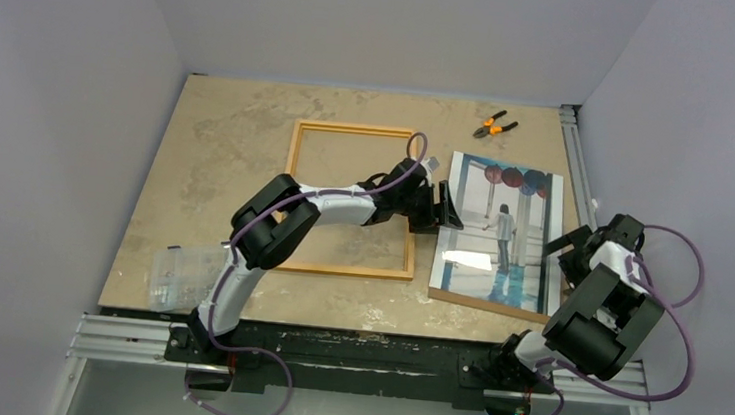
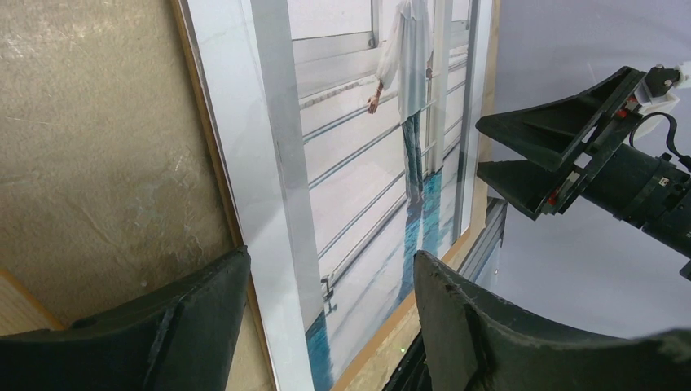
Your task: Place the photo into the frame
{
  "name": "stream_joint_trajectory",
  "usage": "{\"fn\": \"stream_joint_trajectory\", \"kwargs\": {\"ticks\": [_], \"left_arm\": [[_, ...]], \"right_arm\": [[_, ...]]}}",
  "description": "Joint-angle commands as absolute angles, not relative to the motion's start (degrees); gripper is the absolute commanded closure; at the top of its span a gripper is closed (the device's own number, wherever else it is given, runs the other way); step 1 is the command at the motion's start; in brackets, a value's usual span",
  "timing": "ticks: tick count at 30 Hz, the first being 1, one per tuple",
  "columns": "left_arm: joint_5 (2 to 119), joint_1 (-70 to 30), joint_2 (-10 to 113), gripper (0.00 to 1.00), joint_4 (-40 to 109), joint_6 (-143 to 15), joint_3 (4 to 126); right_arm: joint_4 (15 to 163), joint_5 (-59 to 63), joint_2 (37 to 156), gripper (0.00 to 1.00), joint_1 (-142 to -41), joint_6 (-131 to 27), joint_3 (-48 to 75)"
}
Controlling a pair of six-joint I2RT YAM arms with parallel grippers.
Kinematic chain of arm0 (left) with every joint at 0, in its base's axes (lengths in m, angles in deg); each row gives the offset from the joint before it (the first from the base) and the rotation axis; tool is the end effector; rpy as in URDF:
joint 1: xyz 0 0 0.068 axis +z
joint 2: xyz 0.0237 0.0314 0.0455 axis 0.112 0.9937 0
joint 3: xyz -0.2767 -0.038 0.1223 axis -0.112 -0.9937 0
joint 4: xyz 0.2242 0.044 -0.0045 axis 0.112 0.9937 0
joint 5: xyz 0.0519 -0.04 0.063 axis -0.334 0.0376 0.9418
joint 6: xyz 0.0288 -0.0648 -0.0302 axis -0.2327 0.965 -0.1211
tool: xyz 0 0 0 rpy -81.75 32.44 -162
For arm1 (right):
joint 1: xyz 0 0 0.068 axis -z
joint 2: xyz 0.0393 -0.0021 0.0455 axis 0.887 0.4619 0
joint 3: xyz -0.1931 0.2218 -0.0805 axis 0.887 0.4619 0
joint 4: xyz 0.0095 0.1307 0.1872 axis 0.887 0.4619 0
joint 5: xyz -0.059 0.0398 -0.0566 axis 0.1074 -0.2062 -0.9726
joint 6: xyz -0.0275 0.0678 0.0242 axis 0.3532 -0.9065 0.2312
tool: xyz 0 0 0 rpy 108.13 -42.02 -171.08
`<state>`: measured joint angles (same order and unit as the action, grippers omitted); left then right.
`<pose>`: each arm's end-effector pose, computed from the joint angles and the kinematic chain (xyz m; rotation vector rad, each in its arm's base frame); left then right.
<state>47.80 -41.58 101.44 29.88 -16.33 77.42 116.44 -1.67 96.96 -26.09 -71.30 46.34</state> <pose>0.3186 -0.3892 0.1857 -0.0026 2.5205 -1.3454 0.1898 -0.1338 0.1960 1.3961 2.3373 0.0531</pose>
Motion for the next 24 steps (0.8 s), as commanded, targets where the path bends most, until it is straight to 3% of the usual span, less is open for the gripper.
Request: {"fn": "stream_joint_trajectory", "kwargs": {"ticks": [1, 16, 21, 24], "left_arm": [[47.5, -42.1, 97.5, 0.31, 25.3, -16.9, 76.7], [52.1, -42.2, 92.2, 0.32, 26.3, -19.6, 74.1], [53.8, -42.2, 92.4, 0.40, 29.4, -19.0, 74.4], [55.7, -42.2, 93.5, 0.38, 34.9, -19.1, 76.3]], "right_arm": [[117.3, 6.7, 98.0, 0.07, -26.6, -72.5, 48.5], [116.6, 11.5, 99.5, 0.09, -27.3, -70.8, 48.4], [117.3, 12.2, 98.1, 0.09, -28.1, -70.4, 48.2], [118.0, 12.4, 97.1, 0.09, -28.6, -69.9, 47.8]]}}
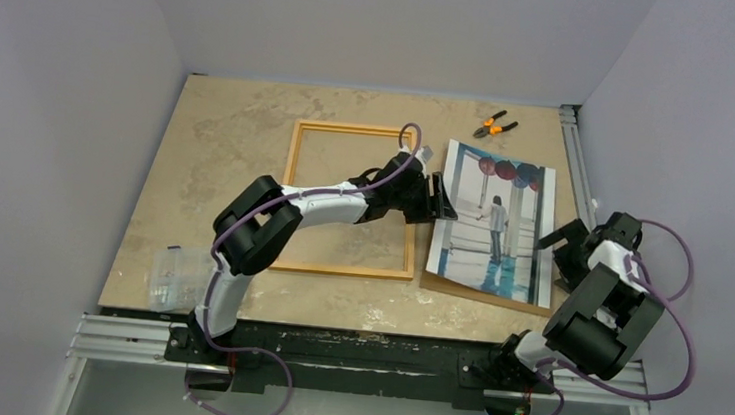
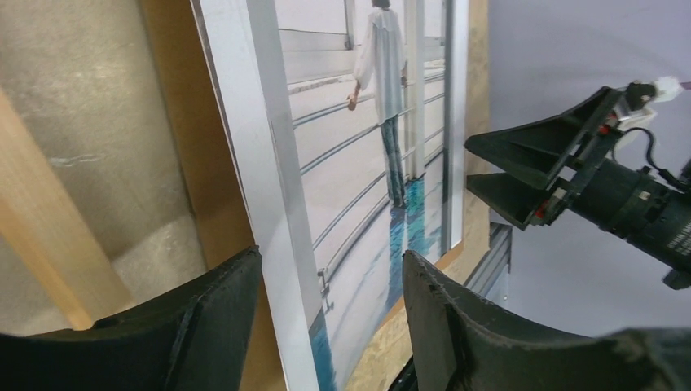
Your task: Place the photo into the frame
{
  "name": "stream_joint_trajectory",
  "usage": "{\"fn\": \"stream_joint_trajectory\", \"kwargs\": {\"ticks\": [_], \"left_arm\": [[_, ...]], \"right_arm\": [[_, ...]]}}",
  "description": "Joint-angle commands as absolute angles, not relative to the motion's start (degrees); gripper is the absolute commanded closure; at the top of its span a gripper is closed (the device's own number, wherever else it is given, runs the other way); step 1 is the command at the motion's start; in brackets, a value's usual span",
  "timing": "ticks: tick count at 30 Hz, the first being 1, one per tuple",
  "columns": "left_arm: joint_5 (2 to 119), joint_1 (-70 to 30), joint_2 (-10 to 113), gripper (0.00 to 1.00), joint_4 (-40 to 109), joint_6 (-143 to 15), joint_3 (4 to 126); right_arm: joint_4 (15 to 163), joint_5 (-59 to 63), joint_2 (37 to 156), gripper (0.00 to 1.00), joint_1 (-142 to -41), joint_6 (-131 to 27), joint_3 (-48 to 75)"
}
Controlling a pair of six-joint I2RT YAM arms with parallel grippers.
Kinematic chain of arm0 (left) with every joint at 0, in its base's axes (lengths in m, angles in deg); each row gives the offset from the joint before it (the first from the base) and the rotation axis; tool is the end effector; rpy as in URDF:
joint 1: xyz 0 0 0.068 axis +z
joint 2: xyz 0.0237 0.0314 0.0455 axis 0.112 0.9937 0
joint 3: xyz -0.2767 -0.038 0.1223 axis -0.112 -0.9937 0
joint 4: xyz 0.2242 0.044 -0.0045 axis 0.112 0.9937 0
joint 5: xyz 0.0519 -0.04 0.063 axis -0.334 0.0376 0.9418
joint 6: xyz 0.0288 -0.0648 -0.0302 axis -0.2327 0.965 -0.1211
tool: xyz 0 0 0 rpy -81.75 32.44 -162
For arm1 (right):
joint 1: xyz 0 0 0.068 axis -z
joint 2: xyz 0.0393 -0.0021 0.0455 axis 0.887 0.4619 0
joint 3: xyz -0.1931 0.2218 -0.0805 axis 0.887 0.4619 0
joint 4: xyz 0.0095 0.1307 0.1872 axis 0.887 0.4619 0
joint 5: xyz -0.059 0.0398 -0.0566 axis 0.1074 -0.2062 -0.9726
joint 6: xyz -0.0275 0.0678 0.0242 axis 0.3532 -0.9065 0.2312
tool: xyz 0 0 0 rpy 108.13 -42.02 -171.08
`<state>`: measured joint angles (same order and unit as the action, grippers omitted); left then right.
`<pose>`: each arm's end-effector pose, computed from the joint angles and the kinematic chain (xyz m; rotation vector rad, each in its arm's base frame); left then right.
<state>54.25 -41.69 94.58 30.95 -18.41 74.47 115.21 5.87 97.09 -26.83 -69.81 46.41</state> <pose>0.3107 -0.3713 0.2228 -0.0196 2.4170 -1.2635 0.1982 -0.1256 0.1976 1.2970 2.3511 0.2230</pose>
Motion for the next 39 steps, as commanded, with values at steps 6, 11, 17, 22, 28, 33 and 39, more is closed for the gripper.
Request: {"fn": "stream_joint_trajectory", "kwargs": {"ticks": [6, 11, 17, 22, 28, 33, 39], "left_arm": [[54.7, -42.8, 97.0, 0.28, 36.7, -21.7, 79.3], [57.0, -44.2, 97.7, 0.24, 41.5, -25.0, 81.8], [60.2, -45.6, 96.4, 0.20, 44.4, -29.2, 83.5], [60.2, -46.2, 96.9, 0.19, 44.1, -30.0, 84.1], [59.4, -46.1, 98.1, 0.20, 44.6, -29.4, 84.7], [57.0, -45.8, 97.3, 0.24, 39.8, -27.8, 82.6], [55.6, -44.3, 92.7, 0.28, 31.5, -24.7, 77.0]], "right_arm": [[119.1, 12.0, 95.5, 0.09, -30.3, -68.1, 46.5], [120.5, 10.0, 94.2, 0.09, -32.0, -67.1, 45.0], [120.8, 8.0, 92.3, 0.08, -33.9, -66.9, 44.1], [120.6, 9.3, 90.9, 0.08, -35.2, -66.5, 43.6], [118.9, 14.1, 91.0, 0.09, -35.2, -66.5, 44.2], [117.4, 17.4, 92.0, 0.09, -35.2, -66.5, 45.1], [117.1, 17.5, 92.9, 0.10, -35.3, -66.3, 45.4]]}}
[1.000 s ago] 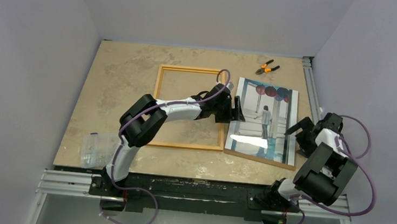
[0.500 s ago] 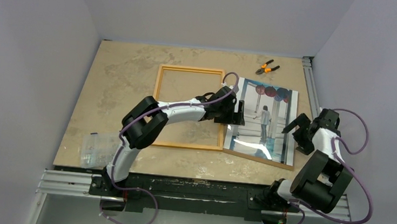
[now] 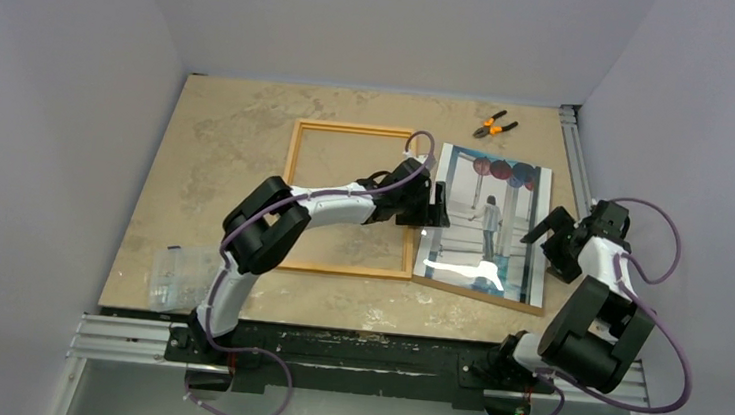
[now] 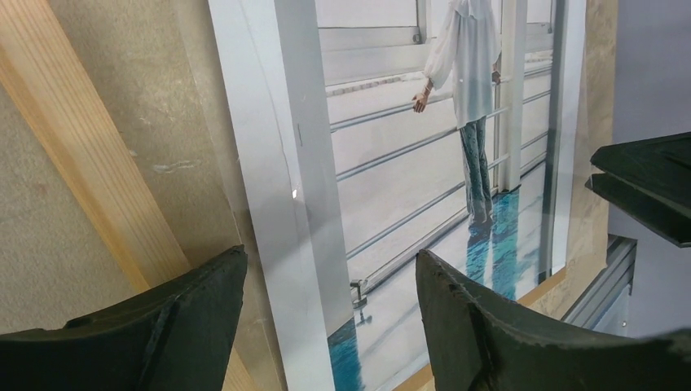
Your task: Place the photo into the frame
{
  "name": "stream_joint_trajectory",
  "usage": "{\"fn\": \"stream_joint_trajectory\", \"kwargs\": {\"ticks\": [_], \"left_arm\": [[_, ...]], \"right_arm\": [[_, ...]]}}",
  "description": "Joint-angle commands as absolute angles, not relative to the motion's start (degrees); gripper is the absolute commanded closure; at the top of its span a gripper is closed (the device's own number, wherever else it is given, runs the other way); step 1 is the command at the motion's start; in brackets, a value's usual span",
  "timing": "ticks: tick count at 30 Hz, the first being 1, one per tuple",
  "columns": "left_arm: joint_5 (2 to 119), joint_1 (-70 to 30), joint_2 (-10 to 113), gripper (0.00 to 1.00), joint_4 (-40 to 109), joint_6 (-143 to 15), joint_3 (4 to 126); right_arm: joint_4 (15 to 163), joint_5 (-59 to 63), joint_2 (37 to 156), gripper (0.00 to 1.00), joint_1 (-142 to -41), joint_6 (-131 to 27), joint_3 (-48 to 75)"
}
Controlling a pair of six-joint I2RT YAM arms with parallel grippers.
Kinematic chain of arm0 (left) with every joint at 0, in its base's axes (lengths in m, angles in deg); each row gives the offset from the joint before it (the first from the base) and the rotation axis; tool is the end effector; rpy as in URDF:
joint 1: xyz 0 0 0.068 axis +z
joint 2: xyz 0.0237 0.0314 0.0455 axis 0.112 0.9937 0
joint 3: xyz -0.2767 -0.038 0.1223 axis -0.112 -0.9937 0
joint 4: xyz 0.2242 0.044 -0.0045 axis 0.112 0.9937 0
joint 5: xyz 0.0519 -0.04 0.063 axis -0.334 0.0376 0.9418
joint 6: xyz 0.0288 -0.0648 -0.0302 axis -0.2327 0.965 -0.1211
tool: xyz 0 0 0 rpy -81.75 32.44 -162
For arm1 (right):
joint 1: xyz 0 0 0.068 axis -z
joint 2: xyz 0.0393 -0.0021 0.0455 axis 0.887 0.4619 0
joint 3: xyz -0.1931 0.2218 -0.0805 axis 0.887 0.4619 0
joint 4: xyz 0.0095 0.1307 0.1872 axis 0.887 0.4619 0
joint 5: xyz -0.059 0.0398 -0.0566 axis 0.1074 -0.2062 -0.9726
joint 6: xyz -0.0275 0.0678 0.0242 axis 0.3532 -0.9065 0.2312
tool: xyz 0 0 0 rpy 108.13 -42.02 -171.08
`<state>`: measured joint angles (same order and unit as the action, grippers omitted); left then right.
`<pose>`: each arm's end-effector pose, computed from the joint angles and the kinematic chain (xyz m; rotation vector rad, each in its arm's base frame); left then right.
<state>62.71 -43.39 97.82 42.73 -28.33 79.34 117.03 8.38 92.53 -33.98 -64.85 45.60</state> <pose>0.3091 -0.3769 0.1994 0.1141 2.4983 -0.9327 0.2058 -0.0933 0.2167 0.9944 2.4231 0.2803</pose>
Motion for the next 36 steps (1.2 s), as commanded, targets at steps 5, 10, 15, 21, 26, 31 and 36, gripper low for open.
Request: {"fn": "stream_joint_trajectory", "kwargs": {"ticks": [5, 10, 15, 21, 26, 31, 36], "left_arm": [[56.1, -43.8, 88.1, 0.28, 30.8, -25.0, 75.3], [56.6, -43.6, 85.0, 0.28, 32.0, -25.2, 75.0], [57.7, -43.4, 83.3, 0.29, 35.8, -25.5, 75.0], [61.0, -42.9, 79.7, 0.28, 44.7, -25.6, 72.3], [67.1, -42.8, 74.1, 0.27, 52.7, -26.6, 66.8], [73.3, -42.4, 69.3, 0.21, 57.8, -27.3, 61.9], [78.5, -41.9, 70.5, 0.15, 65.7, -30.2, 64.0]], "right_arm": [[116.8, 19.3, 93.5, 0.10, -35.2, -66.5, 45.2], [117.2, 20.9, 93.5, 0.10, -35.5, -65.9, 45.1], [117.0, 23.2, 92.9, 0.10, -37.5, -66.2, 45.7], [115.6, 23.6, 92.1, 0.10, -42.7, -68.3, 47.3], [114.7, 24.1, 90.1, 0.10, -45.2, -69.5, 49.5], [113.4, 24.7, 88.1, 0.10, -48.6, -70.5, 52.4], [114.7, 22.3, 88.1, 0.10, -50.1, -68.8, 52.3]]}}
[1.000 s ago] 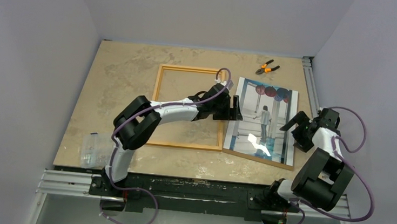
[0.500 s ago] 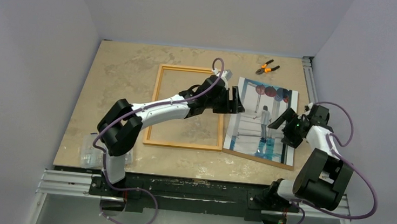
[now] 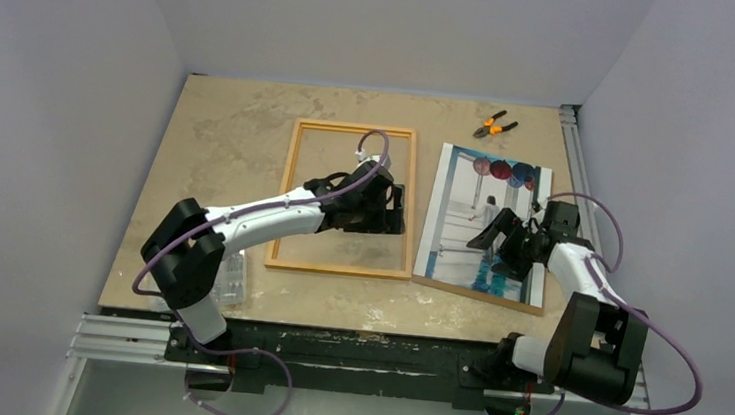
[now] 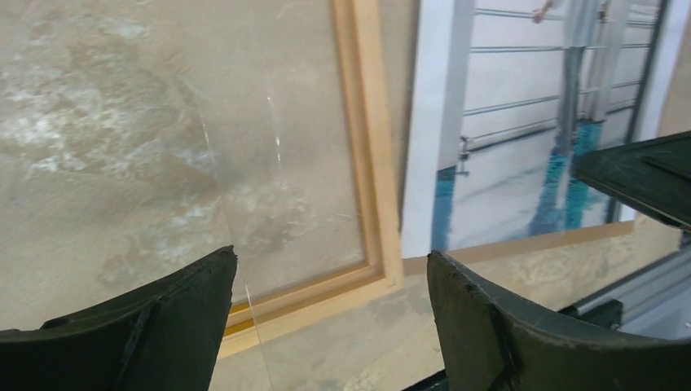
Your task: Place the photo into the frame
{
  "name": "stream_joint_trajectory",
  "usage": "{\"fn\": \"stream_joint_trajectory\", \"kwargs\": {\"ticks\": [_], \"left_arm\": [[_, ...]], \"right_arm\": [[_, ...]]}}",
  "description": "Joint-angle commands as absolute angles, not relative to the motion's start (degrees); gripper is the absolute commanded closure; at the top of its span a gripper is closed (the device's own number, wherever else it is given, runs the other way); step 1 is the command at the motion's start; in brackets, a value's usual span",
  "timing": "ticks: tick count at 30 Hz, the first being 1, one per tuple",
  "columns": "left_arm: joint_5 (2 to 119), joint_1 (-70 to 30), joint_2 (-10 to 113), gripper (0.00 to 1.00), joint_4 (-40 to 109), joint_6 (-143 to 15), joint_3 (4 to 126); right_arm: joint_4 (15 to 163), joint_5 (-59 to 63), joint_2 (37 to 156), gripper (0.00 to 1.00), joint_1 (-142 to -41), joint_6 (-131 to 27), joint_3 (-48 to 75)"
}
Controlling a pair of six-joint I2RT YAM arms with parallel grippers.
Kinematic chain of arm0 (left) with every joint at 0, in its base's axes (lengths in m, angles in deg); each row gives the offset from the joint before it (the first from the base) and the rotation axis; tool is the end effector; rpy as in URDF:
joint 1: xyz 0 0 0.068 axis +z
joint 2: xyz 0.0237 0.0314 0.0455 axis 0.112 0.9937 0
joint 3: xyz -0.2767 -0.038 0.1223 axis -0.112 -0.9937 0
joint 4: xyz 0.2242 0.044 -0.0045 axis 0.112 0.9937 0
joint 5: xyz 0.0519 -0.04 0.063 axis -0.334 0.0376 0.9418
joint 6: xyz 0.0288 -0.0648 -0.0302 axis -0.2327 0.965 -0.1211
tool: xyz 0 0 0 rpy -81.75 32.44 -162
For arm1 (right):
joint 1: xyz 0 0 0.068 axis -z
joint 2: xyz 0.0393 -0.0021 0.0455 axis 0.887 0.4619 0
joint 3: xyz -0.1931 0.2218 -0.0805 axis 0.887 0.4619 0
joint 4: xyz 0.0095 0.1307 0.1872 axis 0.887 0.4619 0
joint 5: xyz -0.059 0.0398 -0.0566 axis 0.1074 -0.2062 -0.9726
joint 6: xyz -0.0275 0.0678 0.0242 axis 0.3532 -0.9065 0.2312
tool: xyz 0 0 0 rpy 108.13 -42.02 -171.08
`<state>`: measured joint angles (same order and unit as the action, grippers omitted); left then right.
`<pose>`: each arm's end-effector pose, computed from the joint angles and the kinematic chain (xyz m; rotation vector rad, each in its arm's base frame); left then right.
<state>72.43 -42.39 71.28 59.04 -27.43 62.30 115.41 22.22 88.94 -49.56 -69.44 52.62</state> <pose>0.2375 -0.2653 0.2665 -0.0176 2.5351 -0.6703 0.1987 -0.0138 0.2027 0.6965 2.5538 0.7242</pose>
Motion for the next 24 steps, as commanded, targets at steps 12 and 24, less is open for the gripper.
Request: {"fn": "stream_joint_trajectory", "kwargs": {"ticks": [12, 24], "left_arm": [[64.0, -33.8, 72.3, 0.12, 53.4, -30.8, 57.3], [44.6, -25.7, 78.5, 0.18, 16.4, -20.1, 42.6]], "right_arm": [[116.7, 18.5, 87.3, 0.10, -50.1, -67.3, 51.1], [115.8, 20.9, 88.5, 0.10, -50.2, -67.6, 51.8]]}}
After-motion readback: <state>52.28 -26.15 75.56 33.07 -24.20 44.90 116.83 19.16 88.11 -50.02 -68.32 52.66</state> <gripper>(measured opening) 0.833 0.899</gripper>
